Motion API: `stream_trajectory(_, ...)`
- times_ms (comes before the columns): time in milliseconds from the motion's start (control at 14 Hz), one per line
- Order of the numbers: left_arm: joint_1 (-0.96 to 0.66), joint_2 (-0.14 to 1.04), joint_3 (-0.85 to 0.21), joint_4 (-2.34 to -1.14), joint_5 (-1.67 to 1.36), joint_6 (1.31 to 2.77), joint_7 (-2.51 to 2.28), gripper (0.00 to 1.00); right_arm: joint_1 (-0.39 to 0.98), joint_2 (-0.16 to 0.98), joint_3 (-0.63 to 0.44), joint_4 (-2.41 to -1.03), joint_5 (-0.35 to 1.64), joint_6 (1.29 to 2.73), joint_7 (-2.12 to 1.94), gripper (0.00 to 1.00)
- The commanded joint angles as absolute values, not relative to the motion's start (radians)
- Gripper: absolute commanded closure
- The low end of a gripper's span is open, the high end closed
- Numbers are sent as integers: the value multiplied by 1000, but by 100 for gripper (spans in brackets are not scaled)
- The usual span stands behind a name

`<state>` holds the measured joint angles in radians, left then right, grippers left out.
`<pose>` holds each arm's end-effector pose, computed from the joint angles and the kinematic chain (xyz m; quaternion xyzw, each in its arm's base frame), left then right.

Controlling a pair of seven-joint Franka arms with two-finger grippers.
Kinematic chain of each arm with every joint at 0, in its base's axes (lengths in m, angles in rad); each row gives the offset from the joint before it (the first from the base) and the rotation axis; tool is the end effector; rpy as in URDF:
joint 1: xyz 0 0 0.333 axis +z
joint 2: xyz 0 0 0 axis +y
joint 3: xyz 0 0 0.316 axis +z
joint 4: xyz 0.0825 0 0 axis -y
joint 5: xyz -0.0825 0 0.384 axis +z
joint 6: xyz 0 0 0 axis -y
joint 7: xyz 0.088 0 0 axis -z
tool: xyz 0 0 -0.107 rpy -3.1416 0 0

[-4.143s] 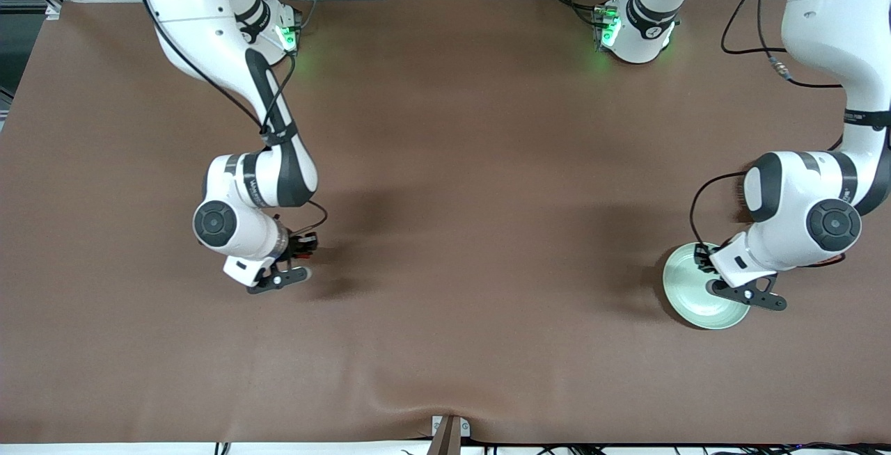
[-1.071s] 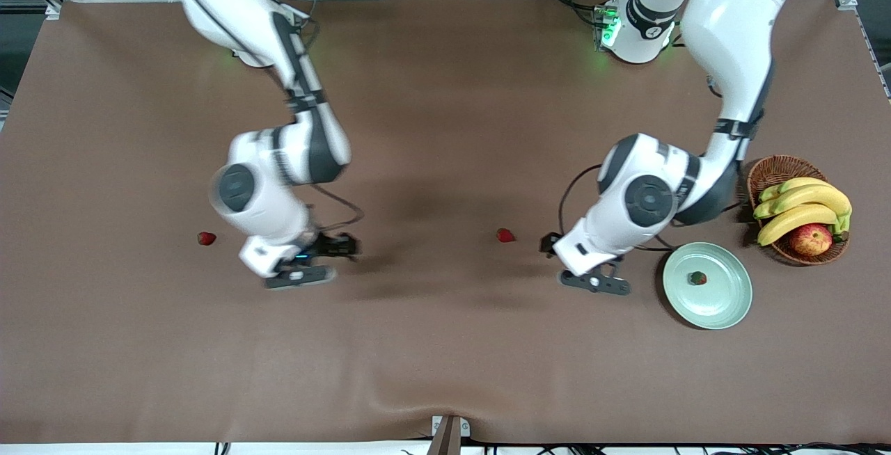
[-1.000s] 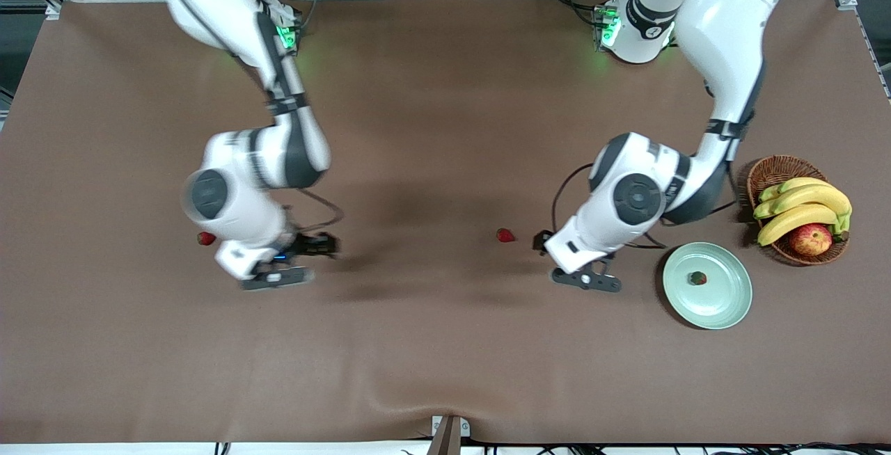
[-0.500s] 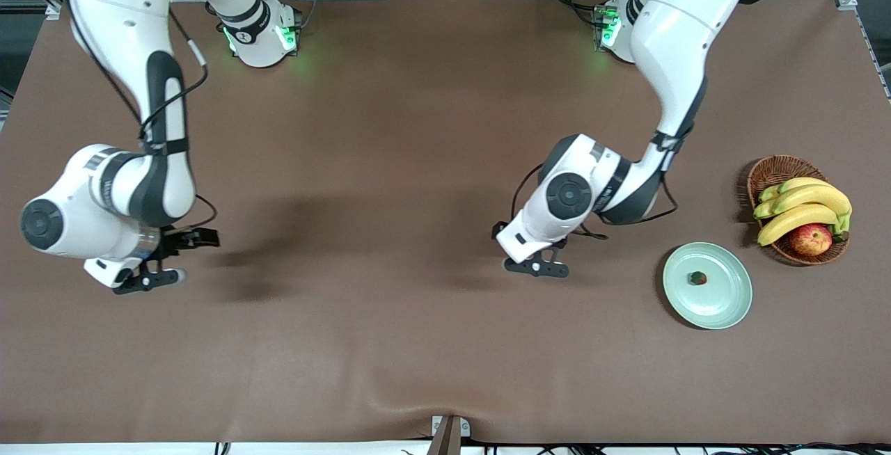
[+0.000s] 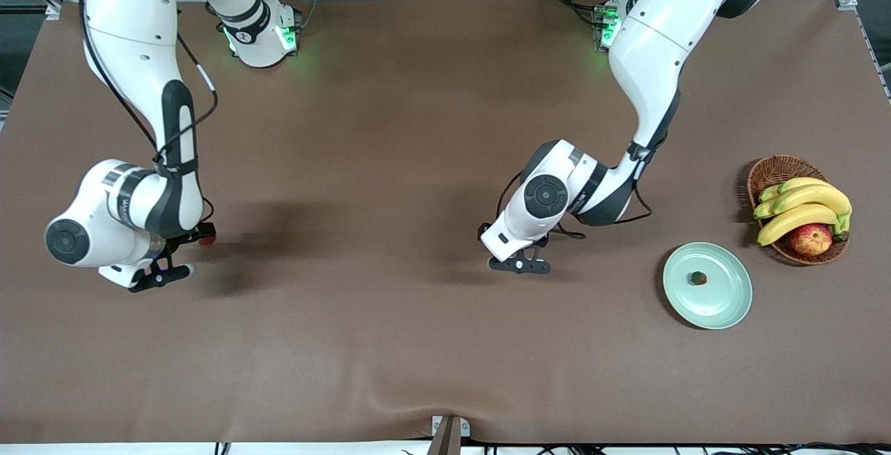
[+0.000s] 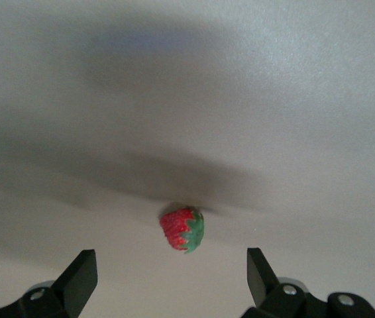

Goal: Collect all strawberries into plate
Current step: 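Grasp the second strawberry with the left gripper while the right gripper grasps the third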

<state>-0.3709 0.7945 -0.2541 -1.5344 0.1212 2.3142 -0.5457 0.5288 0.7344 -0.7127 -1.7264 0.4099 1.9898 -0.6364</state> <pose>0.5912 -0.3896 0.1966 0.9980 -0.0433 -0.0199 0.0411 0.6322 -0.0545 0.2189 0.9787 0.1466 -0.1438 0.0044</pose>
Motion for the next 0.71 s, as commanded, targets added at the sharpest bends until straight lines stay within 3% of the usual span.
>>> stream_trajectory(0,-390,810,-244,-1508,143,2316,-587,12,499,755,-694,-1736,402,2028,-653,0)
stream_trajectory(286,-390,807,-242,-1514,147,2316,-617,25,423,764,-614,-1740,403,2049,-652,0)
stream_trajectory(643,-388,808,-242,-1529,152,2315,-617,30,433,764,-611,-1766,411,2051,-649,0)
